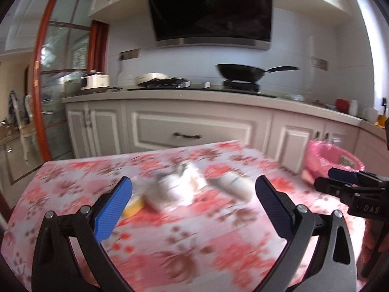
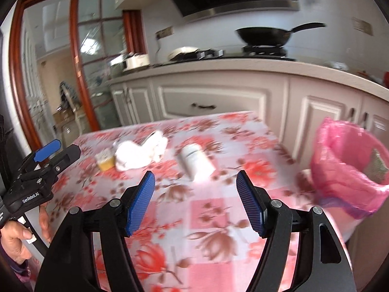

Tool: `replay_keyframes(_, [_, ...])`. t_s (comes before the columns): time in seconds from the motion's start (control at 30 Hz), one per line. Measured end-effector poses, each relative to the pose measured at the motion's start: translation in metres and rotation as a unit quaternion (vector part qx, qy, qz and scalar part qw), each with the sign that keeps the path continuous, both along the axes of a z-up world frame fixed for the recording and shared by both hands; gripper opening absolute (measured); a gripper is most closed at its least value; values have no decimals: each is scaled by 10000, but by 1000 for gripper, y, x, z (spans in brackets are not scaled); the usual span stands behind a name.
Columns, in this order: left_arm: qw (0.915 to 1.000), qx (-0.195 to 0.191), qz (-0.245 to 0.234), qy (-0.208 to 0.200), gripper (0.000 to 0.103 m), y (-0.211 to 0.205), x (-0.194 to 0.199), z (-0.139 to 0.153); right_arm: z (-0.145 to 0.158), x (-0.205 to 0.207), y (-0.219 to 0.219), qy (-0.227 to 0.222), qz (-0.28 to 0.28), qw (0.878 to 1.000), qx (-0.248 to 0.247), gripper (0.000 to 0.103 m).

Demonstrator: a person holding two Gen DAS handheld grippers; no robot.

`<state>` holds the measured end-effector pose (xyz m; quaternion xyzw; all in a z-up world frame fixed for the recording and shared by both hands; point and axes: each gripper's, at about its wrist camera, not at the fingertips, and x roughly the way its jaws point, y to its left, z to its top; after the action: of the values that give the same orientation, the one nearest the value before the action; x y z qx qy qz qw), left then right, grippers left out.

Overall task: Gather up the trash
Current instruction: 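Move both tools back over the table, then grasp the white paper cup with the right tool while the left tool grasps the white plastic bag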

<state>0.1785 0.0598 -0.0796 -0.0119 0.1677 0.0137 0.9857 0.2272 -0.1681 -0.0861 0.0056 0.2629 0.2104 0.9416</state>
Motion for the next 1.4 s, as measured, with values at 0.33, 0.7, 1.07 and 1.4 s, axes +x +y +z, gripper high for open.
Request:
replay_keyframes(0.33, [9971, -170, 746, 56, 98, 49, 6, -13, -27, 54, 50, 334, 356, 9984, -293, 66])
replay_keyframes(0.7, [9952, -132, 867, 424, 98, 49, 46, -25, -49, 126, 64, 650, 414, 9954, -568, 66])
replay_keyframes(1.07, [9926, -468, 801, 782, 98, 42, 105, -44, -72, 179, 82, 1271, 796, 9841, -953, 58])
replay_keyframes(1.4, [9865, -337, 835, 1369, 98, 35, 153, -59, -79, 186, 75, 1455, 987, 9791, -1022, 34])
